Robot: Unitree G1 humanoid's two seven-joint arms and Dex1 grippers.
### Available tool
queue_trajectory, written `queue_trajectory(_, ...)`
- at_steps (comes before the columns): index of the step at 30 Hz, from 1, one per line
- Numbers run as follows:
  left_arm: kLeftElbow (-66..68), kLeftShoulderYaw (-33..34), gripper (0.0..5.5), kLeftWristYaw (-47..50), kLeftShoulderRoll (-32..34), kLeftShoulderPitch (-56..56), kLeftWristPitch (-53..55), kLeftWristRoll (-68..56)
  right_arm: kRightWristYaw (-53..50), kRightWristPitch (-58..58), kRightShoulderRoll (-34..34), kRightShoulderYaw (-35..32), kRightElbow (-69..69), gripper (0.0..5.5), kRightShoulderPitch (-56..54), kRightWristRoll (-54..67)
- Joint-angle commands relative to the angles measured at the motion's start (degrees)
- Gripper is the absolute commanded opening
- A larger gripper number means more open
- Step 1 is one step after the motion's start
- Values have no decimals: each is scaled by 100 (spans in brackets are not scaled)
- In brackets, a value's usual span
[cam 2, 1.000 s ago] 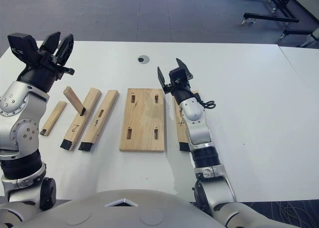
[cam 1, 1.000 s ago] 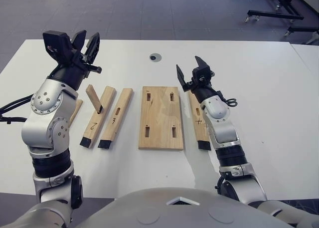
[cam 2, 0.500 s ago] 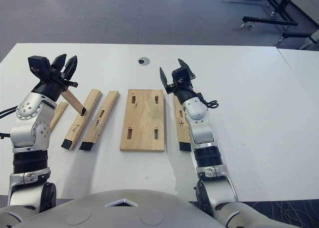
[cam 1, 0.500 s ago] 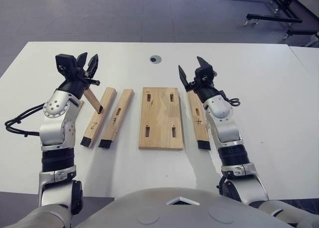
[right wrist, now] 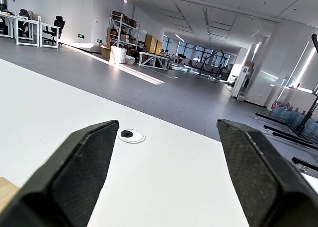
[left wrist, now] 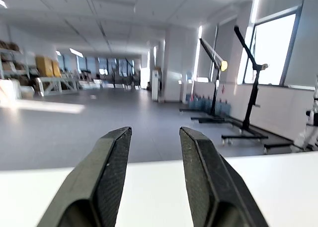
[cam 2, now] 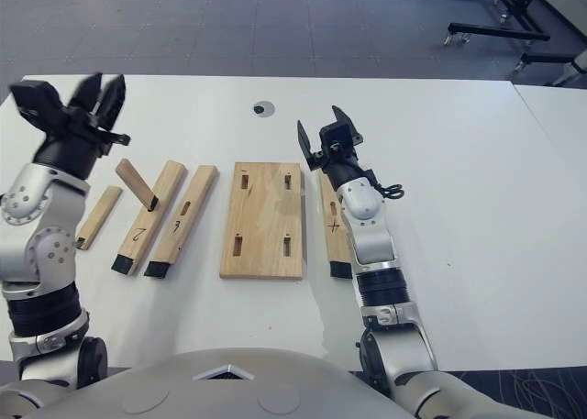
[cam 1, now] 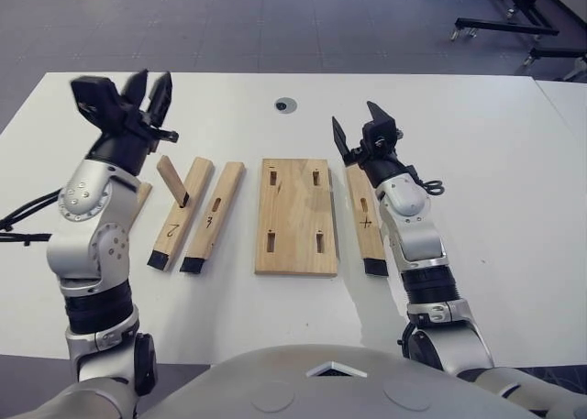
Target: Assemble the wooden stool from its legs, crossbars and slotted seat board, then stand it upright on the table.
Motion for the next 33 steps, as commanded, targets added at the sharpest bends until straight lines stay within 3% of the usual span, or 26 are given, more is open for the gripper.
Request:
queue_trajectory(1,-881,268,176,248,-65,733,15,56,-70,73,-51,-69,-196,363,263,-8)
queue_trajectory(6,-1385,217,176,-328,8,2465,-554,459,-98,47,-87,34,-305,363,480,-145)
queue_trajectory(11,-1092,91,176,-452,-56,3179,-1248,1125,-113,22,-88,78,-286,363,523,-167)
queue_trajectory(13,-752,-26,210,-569,-60,3377,-1276,1191,-113,12,-91,83,-269,363,517,-163)
queue_trajectory(23,253,-617,370,-719,41,3630,-291,1372,85,92,-203,129,-306,363,443,-131)
queue_trajectory(33,598,-799,370,-988,384,3428,152,1517,198,201,-215,133,-353,363,411,-84)
